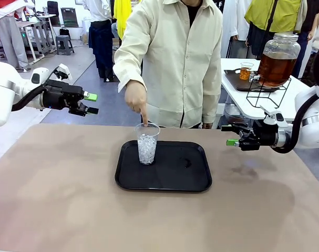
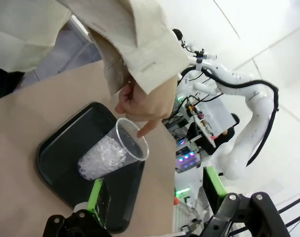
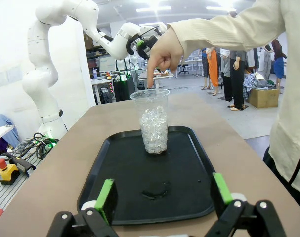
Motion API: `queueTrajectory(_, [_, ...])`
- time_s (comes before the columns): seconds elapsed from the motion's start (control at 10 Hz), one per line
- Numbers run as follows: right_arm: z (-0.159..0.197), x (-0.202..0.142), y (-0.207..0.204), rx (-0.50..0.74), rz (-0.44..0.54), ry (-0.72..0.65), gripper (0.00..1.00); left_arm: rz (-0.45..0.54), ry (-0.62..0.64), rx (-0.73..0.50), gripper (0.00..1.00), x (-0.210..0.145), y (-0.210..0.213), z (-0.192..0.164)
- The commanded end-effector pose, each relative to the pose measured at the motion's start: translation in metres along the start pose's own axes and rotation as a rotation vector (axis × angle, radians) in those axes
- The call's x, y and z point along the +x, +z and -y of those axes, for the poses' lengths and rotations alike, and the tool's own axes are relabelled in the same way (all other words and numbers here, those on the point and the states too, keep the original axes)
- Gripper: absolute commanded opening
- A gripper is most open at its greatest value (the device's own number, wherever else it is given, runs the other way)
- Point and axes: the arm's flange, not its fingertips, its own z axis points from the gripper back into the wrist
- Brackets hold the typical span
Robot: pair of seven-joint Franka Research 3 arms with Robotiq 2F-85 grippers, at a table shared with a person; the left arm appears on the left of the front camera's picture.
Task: Pour the drink into the iced cup.
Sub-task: Pick up the iced cup indicated by the human and present it to them.
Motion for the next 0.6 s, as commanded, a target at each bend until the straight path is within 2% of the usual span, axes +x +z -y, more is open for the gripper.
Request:
queueTrajectory(0.0, [0.0005, 0.0022, -0.0004, 0.001, 0.0, 0.004, 1.0, 0.007, 0.067, -0.008, 1.0, 0.0029, 0.0013, -0.0006])
queueTrajectory(0.4, [0.0005, 0.0022, -0.0004, 0.001, 0.0, 0.004, 1.0, 0.001, 0.038, 0.0, 1.0, -0.0017, 0.0, -0.0026])
queueTrajectory(0.5, [0.0005, 0.0022, -0.0004, 0.001, 0.0, 0.004, 1.0, 0.014, -0.153, 0.024, 1.0, 0.001, -0.0006, -0.0066])
